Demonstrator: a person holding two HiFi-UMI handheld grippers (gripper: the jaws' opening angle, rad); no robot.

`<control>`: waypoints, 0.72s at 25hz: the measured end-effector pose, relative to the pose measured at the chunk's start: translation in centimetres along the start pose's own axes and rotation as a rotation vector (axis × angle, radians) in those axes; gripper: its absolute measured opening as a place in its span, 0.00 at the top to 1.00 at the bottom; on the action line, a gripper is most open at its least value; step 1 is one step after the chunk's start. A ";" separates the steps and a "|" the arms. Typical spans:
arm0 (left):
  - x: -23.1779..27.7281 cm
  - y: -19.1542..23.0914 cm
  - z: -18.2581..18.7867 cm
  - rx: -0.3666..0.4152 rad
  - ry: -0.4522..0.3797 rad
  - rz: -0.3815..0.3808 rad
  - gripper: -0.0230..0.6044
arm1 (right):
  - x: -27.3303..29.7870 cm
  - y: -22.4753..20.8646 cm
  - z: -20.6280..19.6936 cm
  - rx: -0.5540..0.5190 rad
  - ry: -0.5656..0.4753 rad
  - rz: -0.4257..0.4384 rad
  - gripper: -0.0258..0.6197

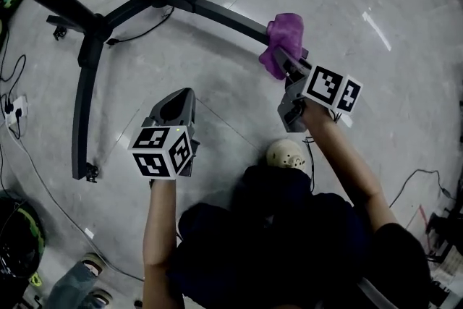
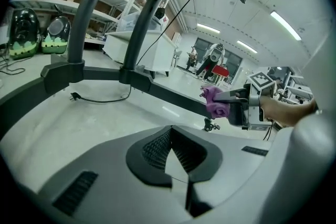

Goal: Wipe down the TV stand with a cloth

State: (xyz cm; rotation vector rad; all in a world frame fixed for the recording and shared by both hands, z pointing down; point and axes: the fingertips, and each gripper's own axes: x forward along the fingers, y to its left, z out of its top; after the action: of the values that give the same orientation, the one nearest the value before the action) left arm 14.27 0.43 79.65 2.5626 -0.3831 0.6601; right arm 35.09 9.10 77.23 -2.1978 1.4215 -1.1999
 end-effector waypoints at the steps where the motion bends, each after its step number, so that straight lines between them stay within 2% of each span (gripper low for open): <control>1: -0.4 0.3 0.1 -0.005 -0.007 0.009 0.95 | 0.5 0.8 -0.1 -0.012 0.006 0.015 0.82; 5: -2.2 1.5 0.4 -0.019 -0.023 0.042 0.95 | 1.5 3.7 -0.5 -0.064 0.025 0.061 0.82; 9: -3.8 2.2 1.3 -0.037 -0.050 0.064 0.95 | 2.0 7.2 -0.7 -0.197 0.045 0.116 0.82; 15: -6.8 3.7 4.7 -0.021 -0.147 0.078 0.95 | 4.1 14.5 -1.0 -0.370 0.077 0.287 0.82; 18: -9.0 4.7 5.8 -0.034 -0.187 0.084 0.95 | 4.3 17.7 -1.9 -0.415 0.096 0.366 0.82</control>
State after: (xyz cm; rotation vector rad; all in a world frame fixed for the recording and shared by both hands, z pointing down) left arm 7.17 -5.14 72.21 2.5951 -0.5625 0.4391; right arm 23.25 -2.80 69.90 -2.0004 2.1618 -0.9580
